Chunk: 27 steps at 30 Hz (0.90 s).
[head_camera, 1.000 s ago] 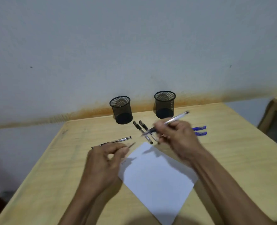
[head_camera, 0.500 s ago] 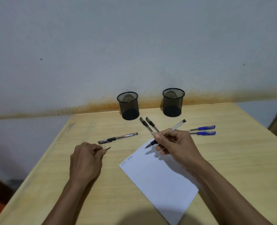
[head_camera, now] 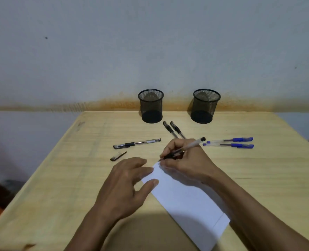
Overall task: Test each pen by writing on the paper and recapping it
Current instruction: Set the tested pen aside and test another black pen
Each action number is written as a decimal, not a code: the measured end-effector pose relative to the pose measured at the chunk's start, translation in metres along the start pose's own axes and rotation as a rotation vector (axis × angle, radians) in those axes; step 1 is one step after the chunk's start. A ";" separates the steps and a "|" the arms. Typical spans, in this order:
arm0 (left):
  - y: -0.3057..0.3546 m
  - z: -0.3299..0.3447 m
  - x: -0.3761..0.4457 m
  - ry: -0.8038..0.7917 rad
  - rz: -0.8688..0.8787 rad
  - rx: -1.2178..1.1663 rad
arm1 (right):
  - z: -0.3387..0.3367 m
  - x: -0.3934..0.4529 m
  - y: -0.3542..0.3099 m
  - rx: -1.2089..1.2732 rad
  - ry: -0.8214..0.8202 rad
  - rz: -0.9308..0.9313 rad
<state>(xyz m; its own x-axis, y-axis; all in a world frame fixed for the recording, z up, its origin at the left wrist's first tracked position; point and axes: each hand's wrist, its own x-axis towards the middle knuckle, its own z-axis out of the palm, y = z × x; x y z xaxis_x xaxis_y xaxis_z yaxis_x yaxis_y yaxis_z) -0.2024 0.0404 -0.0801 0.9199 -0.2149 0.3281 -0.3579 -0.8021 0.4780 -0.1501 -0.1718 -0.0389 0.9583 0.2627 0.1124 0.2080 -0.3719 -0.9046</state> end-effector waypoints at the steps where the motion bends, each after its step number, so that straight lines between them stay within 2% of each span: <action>1: -0.002 0.001 0.000 -0.007 -0.007 0.001 | 0.001 0.003 0.002 -0.008 -0.012 -0.001; 6: -0.002 0.004 0.002 0.000 -0.010 0.027 | 0.011 0.012 0.010 0.157 -0.011 0.059; 14: -0.007 0.008 0.004 0.004 0.014 0.054 | 0.016 0.017 0.013 0.050 -0.018 0.024; 19: -0.008 0.010 0.003 0.017 0.051 0.059 | 0.015 0.018 0.016 0.091 -0.058 0.044; 27: -0.008 0.011 0.003 0.019 0.052 0.057 | 0.018 0.018 0.016 0.110 -0.023 0.039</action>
<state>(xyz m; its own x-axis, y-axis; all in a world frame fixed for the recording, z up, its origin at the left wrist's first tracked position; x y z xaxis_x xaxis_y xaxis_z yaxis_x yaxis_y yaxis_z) -0.1952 0.0406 -0.0920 0.8971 -0.2469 0.3663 -0.3945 -0.8209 0.4129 -0.1329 -0.1573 -0.0587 0.9603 0.2705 0.0680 0.1467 -0.2828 -0.9479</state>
